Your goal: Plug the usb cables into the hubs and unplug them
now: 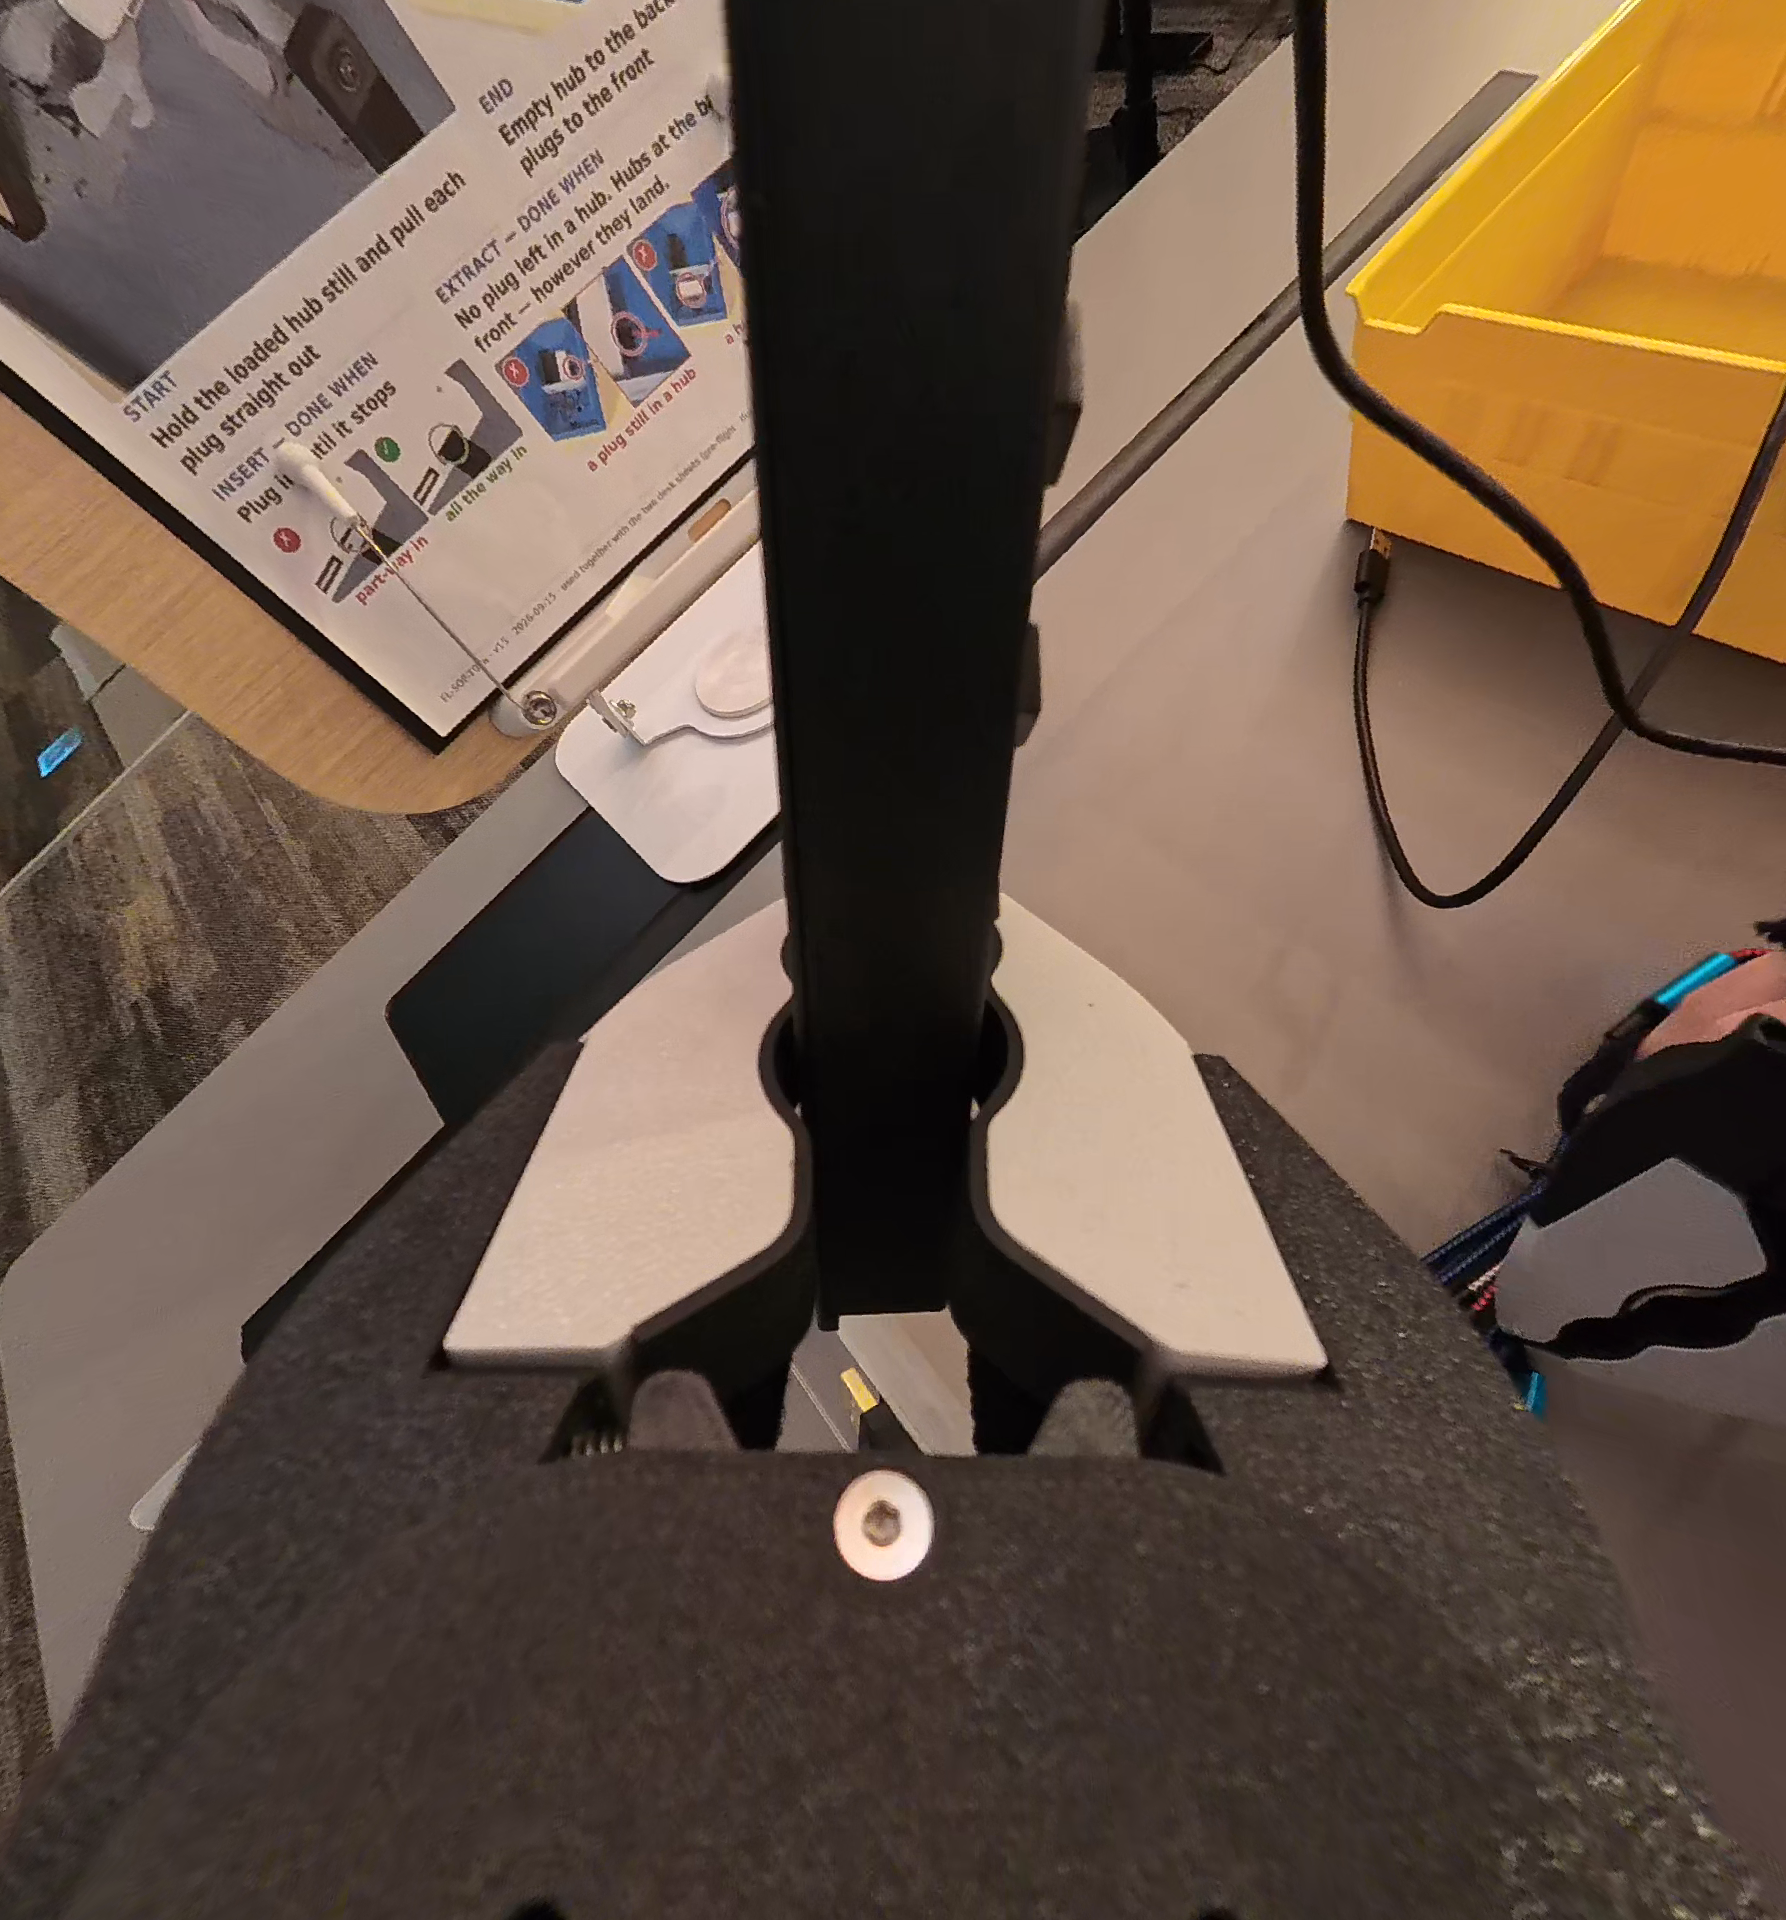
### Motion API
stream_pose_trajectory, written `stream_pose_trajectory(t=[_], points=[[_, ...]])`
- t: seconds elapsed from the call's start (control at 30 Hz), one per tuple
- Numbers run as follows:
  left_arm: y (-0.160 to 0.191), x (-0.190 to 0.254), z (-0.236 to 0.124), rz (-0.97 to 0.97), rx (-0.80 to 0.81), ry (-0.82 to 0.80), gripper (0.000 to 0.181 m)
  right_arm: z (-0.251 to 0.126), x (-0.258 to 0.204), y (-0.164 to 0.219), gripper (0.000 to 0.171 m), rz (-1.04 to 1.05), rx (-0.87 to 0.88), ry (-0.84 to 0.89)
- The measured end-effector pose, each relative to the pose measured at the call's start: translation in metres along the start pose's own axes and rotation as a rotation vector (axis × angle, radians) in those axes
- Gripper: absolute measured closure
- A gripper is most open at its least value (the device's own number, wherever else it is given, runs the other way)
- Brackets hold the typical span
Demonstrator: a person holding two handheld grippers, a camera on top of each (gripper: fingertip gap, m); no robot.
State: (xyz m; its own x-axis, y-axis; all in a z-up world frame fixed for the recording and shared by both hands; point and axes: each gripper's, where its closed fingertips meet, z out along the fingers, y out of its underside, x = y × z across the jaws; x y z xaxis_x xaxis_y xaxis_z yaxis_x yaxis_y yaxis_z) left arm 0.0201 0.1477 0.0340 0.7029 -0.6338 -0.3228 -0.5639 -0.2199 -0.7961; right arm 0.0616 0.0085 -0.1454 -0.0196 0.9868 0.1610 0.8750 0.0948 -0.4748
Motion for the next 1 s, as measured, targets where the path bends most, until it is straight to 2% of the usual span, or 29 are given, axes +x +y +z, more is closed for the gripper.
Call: stream_pose_trajectory(t=[0.3, 0.5, 0.67, 0.73, 0.83, 1.0], points=[[0.000, 0.002, 0.001, 0.002, 0.001, 0.006, 0.156, 0.004, -0.001, 0.001, 0.160, -0.004, -0.017, -0.042], [0.000, 0.003, 0.001, 0.005, 0.000, 0.011, 0.156, 0.005, -0.001, -0.001, 0.163, -0.040, 0.026, -0.073], [-0.001, 0.003, 0.001, 0.008, 0.001, 0.013, 0.156, -0.006, 0.004, -0.004, 0.159, -0.017, 0.053, -0.107], [-0.001, 0.003, 0.001, 0.008, 0.002, 0.012, 0.156, -0.014, 0.015, -0.006, 0.153, 0.002, 0.069, -0.084], [0.000, 0.003, 0.002, 0.009, -0.002, 0.016, 0.156, -0.018, 0.026, -0.003, 0.130, 0.089, 0.055, -0.097], [0.000, 0.004, 0.002, 0.016, -0.005, 0.014, 0.156, 0.007, 0.010, 0.009, 0.121, 0.148, -0.017, -0.242]])
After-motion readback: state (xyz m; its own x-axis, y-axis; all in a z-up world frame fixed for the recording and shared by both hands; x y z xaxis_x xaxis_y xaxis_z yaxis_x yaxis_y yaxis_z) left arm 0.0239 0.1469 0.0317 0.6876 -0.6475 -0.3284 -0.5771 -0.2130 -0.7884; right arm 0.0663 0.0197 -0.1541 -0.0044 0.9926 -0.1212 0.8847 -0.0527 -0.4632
